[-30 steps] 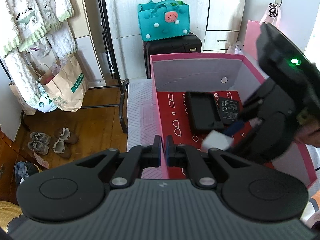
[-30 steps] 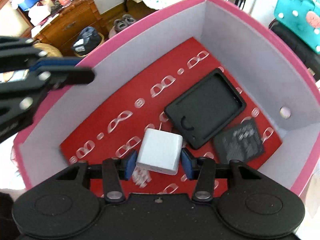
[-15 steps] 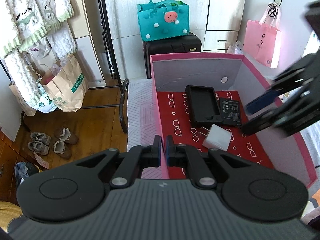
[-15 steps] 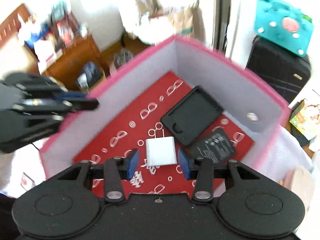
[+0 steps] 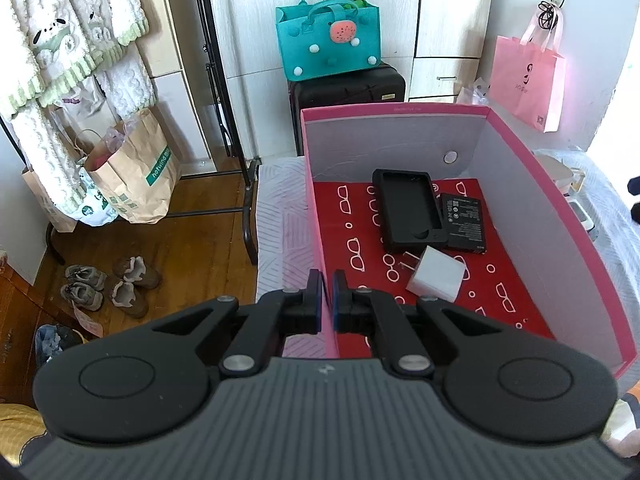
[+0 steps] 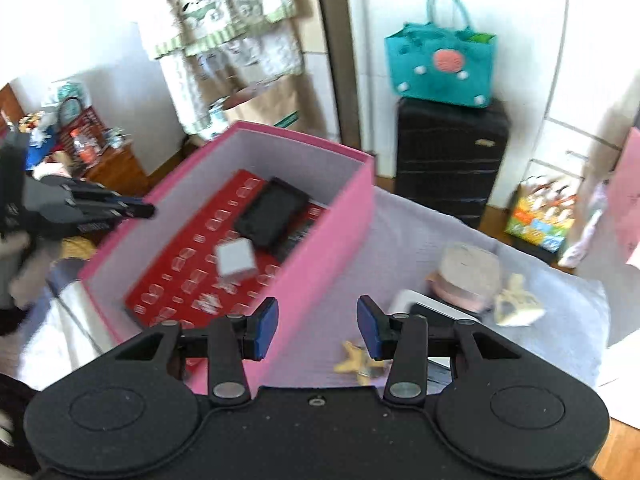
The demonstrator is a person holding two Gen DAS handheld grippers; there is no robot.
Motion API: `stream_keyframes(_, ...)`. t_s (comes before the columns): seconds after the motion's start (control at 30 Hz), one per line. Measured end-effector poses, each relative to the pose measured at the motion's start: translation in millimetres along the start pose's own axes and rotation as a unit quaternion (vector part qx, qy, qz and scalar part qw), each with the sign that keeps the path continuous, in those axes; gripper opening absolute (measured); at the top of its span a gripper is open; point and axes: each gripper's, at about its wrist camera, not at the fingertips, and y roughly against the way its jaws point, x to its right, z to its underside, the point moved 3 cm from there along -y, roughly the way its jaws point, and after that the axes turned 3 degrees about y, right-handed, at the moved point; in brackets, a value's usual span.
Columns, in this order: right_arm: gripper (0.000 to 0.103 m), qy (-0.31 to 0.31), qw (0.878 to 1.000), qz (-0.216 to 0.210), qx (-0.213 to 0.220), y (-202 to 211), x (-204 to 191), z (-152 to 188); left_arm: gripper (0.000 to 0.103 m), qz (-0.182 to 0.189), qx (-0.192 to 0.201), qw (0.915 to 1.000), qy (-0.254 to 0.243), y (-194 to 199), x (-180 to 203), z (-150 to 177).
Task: Organize rigid objects
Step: 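Move the right tool back toward the star keychains on the table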
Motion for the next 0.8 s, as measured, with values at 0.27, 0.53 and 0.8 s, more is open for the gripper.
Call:
stream_keyframes(0.27,0.049,-0.031,0.996,0.059,0.061,-31,23,71,0.004,-0.005,-0.001,1.0,0.004,1,1,0)
stream_keyframes(0.53,0.032,0.002,0.997,0.03,0.075,-50,7,90,0.004,-0.02,0.001,0.9998,0.006,1,3,1)
stream_keyframes(0.8,0.028,0.081,0.991,0.079,0.075,-82,-13,79,0.004,-0.035,-0.003,0.9994,0.003,0,7,0)
